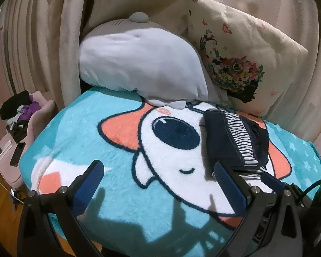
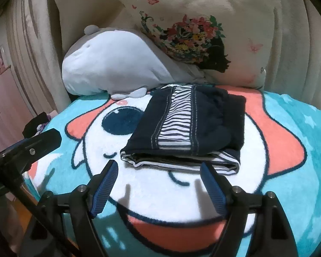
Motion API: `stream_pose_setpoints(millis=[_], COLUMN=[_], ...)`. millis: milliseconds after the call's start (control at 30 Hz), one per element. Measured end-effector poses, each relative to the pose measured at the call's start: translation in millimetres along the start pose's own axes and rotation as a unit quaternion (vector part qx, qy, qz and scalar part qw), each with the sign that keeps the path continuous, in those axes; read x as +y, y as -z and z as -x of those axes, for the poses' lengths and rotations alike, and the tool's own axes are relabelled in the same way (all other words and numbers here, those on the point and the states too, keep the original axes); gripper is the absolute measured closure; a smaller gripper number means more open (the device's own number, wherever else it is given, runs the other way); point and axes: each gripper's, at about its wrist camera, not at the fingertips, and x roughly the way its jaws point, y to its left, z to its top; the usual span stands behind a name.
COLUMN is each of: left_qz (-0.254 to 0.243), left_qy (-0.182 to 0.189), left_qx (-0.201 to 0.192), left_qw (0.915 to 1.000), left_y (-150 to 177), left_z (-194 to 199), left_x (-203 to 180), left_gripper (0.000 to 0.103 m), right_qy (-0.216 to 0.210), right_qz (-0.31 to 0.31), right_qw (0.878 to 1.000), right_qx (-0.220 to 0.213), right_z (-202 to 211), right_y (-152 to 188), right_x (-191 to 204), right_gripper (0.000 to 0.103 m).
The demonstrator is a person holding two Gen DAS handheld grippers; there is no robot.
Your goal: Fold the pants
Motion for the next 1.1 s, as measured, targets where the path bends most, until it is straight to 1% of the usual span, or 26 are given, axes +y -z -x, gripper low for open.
stream_pose_setpoints(millis=[333, 833, 1100], left_qz=[0.007, 0.015, 0.024], left_qy=[0.000, 0.000, -0.010], left_qx=[0.012, 0.032, 0.022], left_qw=[0.9999, 0.9994, 0.9994], left_y=[3, 5, 4], left_z=[-4, -14, -10], left_x=[8, 14, 23], left_gripper=[0.001, 0.001, 0.001], right_qy=[0.001, 0.005, -0.002], right_qz=[0.008, 0.036, 0.040], right_qw=[1.000, 0.999, 0.999], right_qx=[0.004, 0.006, 0.011], right_z=[-2, -3, -7], right_y=[2, 2, 0], right_x=[8, 25, 33], right_gripper=[0.019, 0.017, 0.017])
